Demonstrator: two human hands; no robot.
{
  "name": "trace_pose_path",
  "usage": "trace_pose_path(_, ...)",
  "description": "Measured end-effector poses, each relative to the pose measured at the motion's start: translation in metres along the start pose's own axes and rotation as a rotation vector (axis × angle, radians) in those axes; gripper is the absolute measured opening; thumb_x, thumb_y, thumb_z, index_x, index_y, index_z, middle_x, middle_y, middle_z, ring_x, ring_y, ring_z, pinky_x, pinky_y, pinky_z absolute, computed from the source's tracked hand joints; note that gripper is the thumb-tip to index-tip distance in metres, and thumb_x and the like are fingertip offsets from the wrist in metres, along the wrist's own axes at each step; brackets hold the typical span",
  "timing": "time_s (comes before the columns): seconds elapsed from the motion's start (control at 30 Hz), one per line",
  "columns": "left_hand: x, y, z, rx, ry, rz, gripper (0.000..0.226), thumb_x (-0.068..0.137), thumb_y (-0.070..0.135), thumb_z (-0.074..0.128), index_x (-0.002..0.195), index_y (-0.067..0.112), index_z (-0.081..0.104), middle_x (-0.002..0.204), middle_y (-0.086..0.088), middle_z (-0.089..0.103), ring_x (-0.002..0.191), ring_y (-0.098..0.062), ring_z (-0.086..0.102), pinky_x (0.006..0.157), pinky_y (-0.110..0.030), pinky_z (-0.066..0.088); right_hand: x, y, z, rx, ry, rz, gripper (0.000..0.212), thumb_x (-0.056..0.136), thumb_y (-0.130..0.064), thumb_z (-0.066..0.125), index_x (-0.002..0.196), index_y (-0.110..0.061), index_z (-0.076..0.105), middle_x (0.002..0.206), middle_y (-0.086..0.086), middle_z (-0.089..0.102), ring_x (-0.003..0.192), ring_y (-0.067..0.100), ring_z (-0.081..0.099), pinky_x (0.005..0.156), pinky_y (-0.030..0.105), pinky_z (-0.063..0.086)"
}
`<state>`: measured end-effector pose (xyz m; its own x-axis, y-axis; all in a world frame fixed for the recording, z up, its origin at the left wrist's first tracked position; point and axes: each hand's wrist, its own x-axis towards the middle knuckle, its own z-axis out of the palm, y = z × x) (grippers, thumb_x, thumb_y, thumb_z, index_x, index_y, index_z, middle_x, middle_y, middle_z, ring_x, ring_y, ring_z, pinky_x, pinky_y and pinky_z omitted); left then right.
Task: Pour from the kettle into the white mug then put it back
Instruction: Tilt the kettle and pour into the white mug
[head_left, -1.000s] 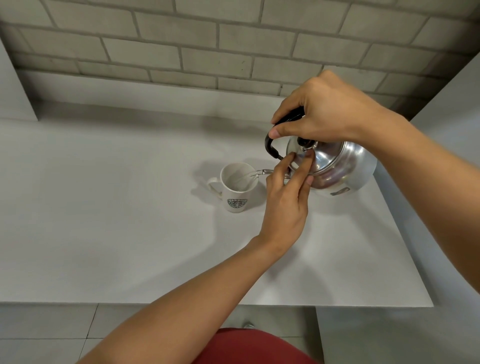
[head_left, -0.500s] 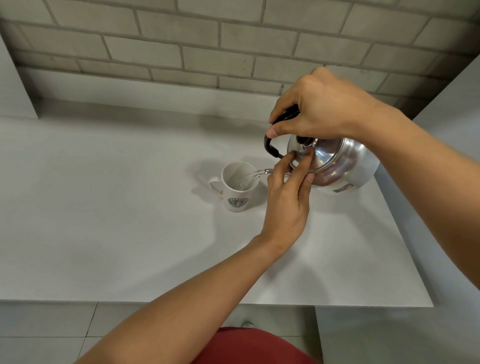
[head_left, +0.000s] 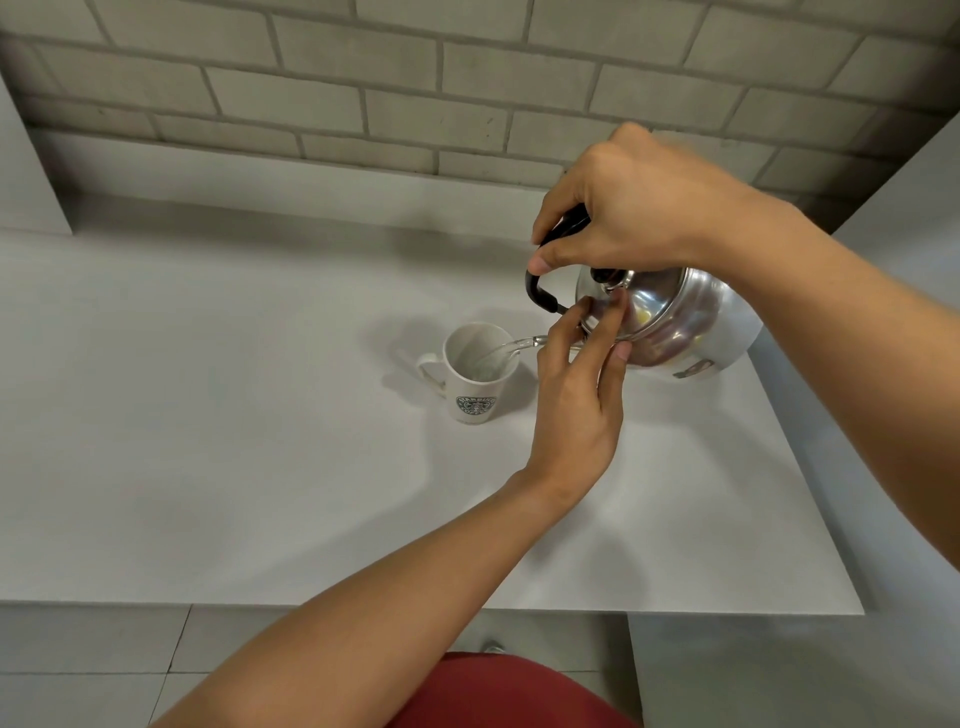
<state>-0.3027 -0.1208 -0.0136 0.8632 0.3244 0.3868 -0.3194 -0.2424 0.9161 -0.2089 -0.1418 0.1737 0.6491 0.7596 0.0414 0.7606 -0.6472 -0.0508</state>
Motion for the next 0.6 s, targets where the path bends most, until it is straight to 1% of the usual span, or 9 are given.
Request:
trace_pose_path(0.2, 0.0009, -0.0002, 0.0006, -0.039, 0.002, -0.024, 0.042, 0.108, 0.02, 0.051, 0.15, 0.024, 0.051, 0.151, -0.005, 0.04, 0.141, -0.027, 0.045, 0.112, -0.051, 0.046, 0.0034, -0.0004, 0.0003, -0.014, 0.003, -0.017, 0.029, 0.085, -0.055, 0.079, 0.102, -0.031, 0.082, 0.089, -0.004, 0.079, 0.09, 0.023, 0.069, 0.077, 0.048, 0.061)
trace_pose_path(0.3, 0.0006, -0.0005, 0.0007, -0.056, 0.012, -0.028, 0.042, 0.108, 0.019, 0.051, 0.15, 0.023, 0.051, 0.15, -0.007, 0.04, 0.142, -0.025, 0.045, 0.112, -0.051, 0.046, 0.0048, -0.0008, 0.0009, -0.012, 0.005, -0.017, 0.029, 0.084, -0.054, 0.08, 0.101, -0.031, 0.082, 0.086, -0.003, 0.078, 0.087, 0.023, 0.068, 0.076, 0.048, 0.061)
trace_pose_path(0.43, 0.0004, -0.0009, 0.0014, -0.073, 0.019, -0.033, 0.042, 0.108, 0.019, 0.051, 0.15, 0.023, 0.051, 0.15, -0.007, 0.04, 0.142, -0.026, 0.044, 0.112, -0.051, 0.045, 0.0065, -0.0014, 0.0019, -0.007, 0.017, -0.018, 0.027, 0.083, -0.054, 0.081, 0.098, -0.032, 0.082, 0.081, -0.008, 0.075, 0.083, 0.02, 0.063, 0.075, 0.046, 0.061)
trace_pose_path(0.53, 0.0012, -0.0014, 0.002, -0.075, 0.026, -0.04, 0.043, 0.108, 0.019, 0.052, 0.15, 0.025, 0.051, 0.151, -0.006, 0.04, 0.142, -0.026, 0.045, 0.113, -0.051, 0.045, 0.0083, -0.0003, 0.0028, -0.016, 0.029, -0.032, 0.027, 0.083, -0.055, 0.08, 0.098, -0.032, 0.082, 0.076, -0.01, 0.071, 0.079, 0.019, 0.062, 0.069, 0.04, 0.057)
trace_pose_path(0.6, 0.0017, -0.0025, 0.0022, -0.072, 0.032, -0.033, 0.043, 0.108, 0.019, 0.052, 0.15, 0.025, 0.05, 0.15, -0.007, 0.04, 0.143, -0.025, 0.044, 0.113, -0.05, 0.045, 0.0094, 0.0005, 0.0033, -0.023, 0.037, -0.044, 0.027, 0.083, -0.055, 0.08, 0.098, -0.032, 0.082, 0.072, -0.012, 0.067, 0.078, 0.018, 0.062, 0.064, 0.034, 0.05)
